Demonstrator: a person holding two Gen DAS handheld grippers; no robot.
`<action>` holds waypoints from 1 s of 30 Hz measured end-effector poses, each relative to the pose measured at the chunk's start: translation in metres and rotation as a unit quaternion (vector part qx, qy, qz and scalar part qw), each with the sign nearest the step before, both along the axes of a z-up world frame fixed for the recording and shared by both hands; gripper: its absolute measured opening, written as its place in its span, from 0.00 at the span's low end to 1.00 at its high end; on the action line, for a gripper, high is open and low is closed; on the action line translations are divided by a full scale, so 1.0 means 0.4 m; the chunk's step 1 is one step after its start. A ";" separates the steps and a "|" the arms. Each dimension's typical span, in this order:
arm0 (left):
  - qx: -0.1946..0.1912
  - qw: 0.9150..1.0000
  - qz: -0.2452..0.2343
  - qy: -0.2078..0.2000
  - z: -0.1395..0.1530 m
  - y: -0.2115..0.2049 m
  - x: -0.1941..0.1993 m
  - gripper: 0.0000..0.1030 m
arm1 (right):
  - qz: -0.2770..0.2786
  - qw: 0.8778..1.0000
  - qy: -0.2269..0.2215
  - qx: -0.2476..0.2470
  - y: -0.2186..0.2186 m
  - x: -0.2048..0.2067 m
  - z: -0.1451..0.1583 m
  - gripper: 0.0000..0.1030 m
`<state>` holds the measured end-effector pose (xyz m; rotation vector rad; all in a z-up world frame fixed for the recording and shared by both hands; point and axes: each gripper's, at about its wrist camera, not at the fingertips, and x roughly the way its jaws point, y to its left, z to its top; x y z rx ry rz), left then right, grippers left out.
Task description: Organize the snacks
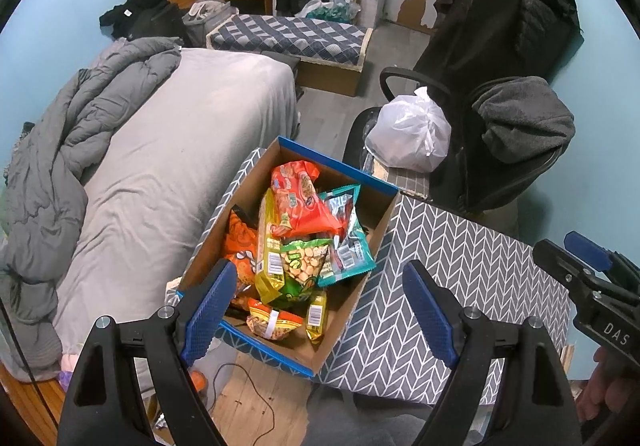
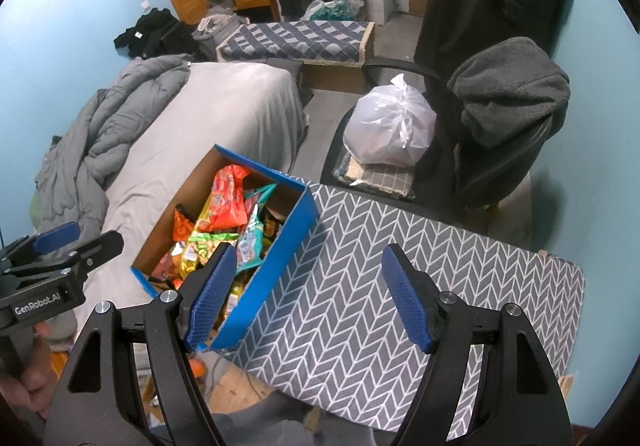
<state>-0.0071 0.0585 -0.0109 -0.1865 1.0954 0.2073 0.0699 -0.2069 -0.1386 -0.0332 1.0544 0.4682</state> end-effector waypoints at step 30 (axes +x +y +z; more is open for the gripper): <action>0.001 1.000 -0.005 0.020 -0.009 -0.020 0.013 0.83 | 0.006 1.000 0.004 0.003 0.001 0.010 0.002 0.72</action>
